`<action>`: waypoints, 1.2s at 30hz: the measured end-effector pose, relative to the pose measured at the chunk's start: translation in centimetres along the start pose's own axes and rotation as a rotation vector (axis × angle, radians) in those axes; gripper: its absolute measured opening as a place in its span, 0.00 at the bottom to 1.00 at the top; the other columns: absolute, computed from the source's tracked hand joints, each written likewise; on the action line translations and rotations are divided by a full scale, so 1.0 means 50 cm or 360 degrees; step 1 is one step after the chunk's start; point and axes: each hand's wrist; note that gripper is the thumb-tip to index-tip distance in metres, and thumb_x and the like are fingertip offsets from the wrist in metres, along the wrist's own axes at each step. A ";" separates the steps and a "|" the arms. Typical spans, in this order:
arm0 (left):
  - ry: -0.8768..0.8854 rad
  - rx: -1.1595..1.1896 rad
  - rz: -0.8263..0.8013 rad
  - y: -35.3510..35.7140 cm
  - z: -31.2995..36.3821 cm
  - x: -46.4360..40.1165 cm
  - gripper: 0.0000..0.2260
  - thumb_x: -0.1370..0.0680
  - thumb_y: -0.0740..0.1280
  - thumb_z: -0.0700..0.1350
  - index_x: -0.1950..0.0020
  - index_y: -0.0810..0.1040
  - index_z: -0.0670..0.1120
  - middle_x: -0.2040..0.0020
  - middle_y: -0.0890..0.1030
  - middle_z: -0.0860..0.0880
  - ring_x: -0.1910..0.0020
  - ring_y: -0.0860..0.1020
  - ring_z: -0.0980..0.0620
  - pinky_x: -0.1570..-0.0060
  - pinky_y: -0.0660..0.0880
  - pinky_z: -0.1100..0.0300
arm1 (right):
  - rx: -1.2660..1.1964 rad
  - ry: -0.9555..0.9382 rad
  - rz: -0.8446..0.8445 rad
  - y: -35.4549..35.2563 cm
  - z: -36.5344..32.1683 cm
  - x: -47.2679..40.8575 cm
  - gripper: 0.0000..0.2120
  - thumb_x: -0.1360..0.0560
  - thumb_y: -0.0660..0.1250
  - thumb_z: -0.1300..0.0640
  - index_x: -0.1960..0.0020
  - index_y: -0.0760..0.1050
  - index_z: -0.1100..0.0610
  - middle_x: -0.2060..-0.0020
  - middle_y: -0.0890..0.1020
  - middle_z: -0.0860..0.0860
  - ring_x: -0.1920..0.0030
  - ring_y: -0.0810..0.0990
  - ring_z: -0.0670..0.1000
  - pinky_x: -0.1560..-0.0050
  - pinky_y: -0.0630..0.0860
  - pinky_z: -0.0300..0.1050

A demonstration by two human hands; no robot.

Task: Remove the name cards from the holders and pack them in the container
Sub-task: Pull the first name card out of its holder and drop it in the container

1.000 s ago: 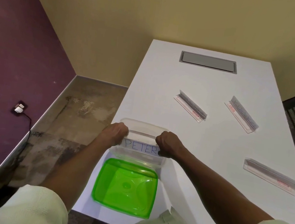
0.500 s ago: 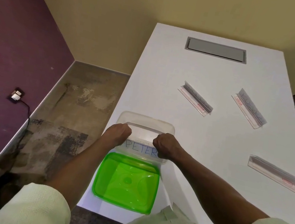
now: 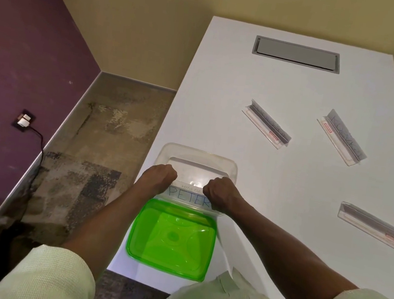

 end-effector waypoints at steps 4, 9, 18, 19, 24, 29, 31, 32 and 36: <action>-0.0006 -0.0005 -0.0019 -0.001 0.005 0.001 0.14 0.25 0.60 0.30 0.44 0.78 0.41 0.45 0.78 0.39 0.46 0.80 0.39 0.49 0.77 0.49 | -0.0031 0.0016 -0.0046 0.004 0.002 -0.003 0.06 0.25 0.61 0.64 0.50 0.76 0.60 0.55 0.81 0.58 0.54 0.81 0.59 0.58 0.69 0.46; -0.0086 0.0056 -0.0160 -0.032 0.007 0.001 0.12 0.27 0.69 0.31 0.44 0.77 0.38 0.43 0.78 0.38 0.45 0.80 0.40 0.49 0.77 0.51 | -0.0190 0.0081 0.0053 -0.003 0.009 -0.011 0.17 0.27 0.69 0.45 0.49 0.79 0.59 0.52 0.83 0.57 0.50 0.82 0.59 0.56 0.75 0.47; -0.0205 0.0673 0.0534 -0.099 0.017 -0.001 0.15 0.22 0.67 0.46 0.37 0.79 0.44 0.39 0.82 0.44 0.38 0.78 0.45 0.39 0.75 0.53 | -0.0318 0.0216 0.0744 -0.060 0.045 0.027 0.15 0.21 0.59 0.50 0.60 0.75 0.59 0.65 0.81 0.57 0.60 0.77 0.59 0.66 0.65 0.47; -0.0223 0.0721 0.0625 -0.107 0.025 -0.001 0.15 0.22 0.67 0.46 0.36 0.79 0.44 0.38 0.81 0.45 0.38 0.78 0.45 0.37 0.74 0.52 | -0.0317 0.0254 0.0794 -0.068 0.052 0.036 0.14 0.20 0.59 0.50 0.58 0.74 0.58 0.63 0.81 0.56 0.60 0.76 0.58 0.65 0.65 0.48; -0.0270 0.0826 0.0933 -0.151 0.064 -0.010 0.18 0.22 0.68 0.45 0.34 0.77 0.41 0.35 0.80 0.43 0.35 0.77 0.45 0.34 0.71 0.54 | -0.0295 0.0407 0.0988 -0.095 0.097 0.083 0.13 0.20 0.56 0.49 0.47 0.73 0.58 0.55 0.79 0.55 0.56 0.75 0.57 0.58 0.71 0.51; -0.0254 0.0876 0.1074 -0.202 0.127 -0.029 0.20 0.23 0.69 0.45 0.32 0.75 0.39 0.34 0.78 0.42 0.34 0.77 0.43 0.34 0.72 0.54 | -0.0283 0.0559 0.1061 -0.101 0.157 0.152 0.15 0.20 0.55 0.50 0.43 0.72 0.59 0.52 0.78 0.54 0.53 0.75 0.57 0.54 0.73 0.51; -0.0236 0.0867 0.1082 -0.218 0.157 -0.034 0.21 0.23 0.69 0.45 0.32 0.74 0.40 0.34 0.78 0.42 0.34 0.76 0.43 0.33 0.71 0.53 | -0.0293 0.0595 0.1095 -0.093 0.178 0.182 0.13 0.20 0.55 0.50 0.46 0.72 0.59 0.53 0.78 0.54 0.54 0.74 0.57 0.54 0.73 0.51; -0.0225 0.0866 0.1085 -0.225 0.175 -0.037 0.21 0.23 0.69 0.45 0.32 0.74 0.40 0.33 0.78 0.43 0.34 0.76 0.44 0.33 0.71 0.54 | -0.0295 0.0610 0.1104 -0.086 0.190 0.198 0.13 0.21 0.55 0.51 0.48 0.72 0.59 0.54 0.78 0.54 0.54 0.74 0.57 0.54 0.73 0.51; -0.0178 0.0879 0.1078 -0.258 0.250 -0.048 0.21 0.22 0.68 0.45 0.31 0.74 0.40 0.32 0.77 0.43 0.32 0.75 0.45 0.32 0.70 0.54 | -0.0268 0.0710 0.1108 -0.058 0.237 0.255 0.13 0.21 0.53 0.50 0.48 0.72 0.57 0.54 0.78 0.53 0.52 0.74 0.56 0.51 0.72 0.50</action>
Point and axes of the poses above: each hand's wrist, its own x-axis away from the middle knuckle, its own y-axis out of the palm, z = x × y
